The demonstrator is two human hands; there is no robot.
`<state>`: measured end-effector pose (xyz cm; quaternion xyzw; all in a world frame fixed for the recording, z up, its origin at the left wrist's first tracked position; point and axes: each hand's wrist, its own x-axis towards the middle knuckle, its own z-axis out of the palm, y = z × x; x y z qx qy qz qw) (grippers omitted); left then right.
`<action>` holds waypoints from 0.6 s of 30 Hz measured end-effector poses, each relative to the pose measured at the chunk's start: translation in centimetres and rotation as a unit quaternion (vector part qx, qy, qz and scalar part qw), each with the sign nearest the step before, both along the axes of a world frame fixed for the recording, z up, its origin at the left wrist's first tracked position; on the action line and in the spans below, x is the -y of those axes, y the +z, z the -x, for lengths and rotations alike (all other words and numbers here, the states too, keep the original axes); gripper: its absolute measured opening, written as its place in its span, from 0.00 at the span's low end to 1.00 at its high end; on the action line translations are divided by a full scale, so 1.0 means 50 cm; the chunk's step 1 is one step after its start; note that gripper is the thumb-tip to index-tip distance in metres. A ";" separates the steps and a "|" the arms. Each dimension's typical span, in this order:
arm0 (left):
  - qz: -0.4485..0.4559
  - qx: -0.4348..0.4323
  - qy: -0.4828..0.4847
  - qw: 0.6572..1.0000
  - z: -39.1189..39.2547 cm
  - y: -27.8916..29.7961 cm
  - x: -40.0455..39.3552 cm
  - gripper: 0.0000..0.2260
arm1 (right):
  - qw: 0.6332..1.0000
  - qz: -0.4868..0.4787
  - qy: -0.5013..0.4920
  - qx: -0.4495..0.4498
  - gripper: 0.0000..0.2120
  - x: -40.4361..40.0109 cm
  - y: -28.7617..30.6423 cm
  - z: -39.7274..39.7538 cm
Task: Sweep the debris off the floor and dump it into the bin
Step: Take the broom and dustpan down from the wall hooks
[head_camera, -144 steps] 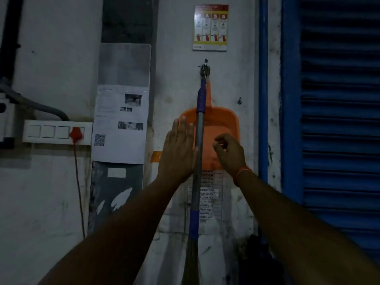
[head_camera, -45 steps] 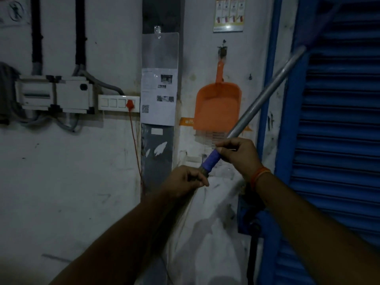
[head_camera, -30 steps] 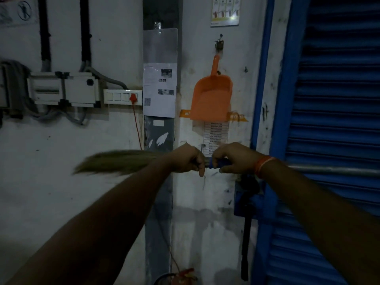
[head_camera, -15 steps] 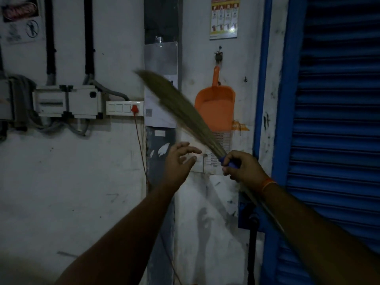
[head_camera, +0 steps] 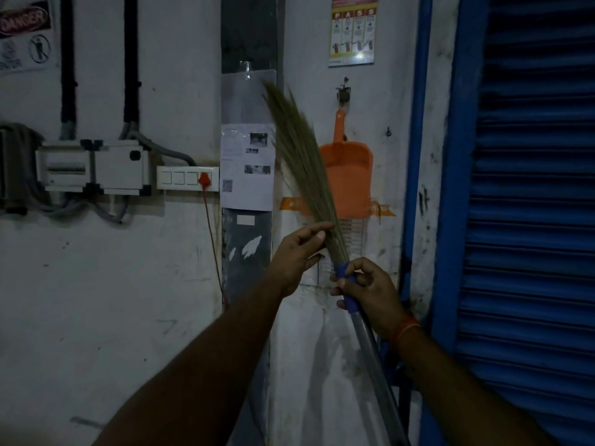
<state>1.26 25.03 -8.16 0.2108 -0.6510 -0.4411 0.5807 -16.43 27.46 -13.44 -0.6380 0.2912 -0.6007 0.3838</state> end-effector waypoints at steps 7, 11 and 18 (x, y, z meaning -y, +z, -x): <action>-0.013 -0.005 0.034 0.999 -0.022 -0.002 0.104 0.11 | 0.997 0.057 -0.045 -0.027 0.22 0.046 0.080 -0.002; -0.003 -0.003 0.045 0.999 -0.036 0.039 0.166 0.11 | 0.993 0.094 -0.075 -0.015 0.22 0.096 0.139 -0.005; 0.084 0.038 0.046 0.995 -0.045 0.145 0.265 0.09 | 0.974 0.164 -0.157 0.015 0.09 0.187 0.248 0.008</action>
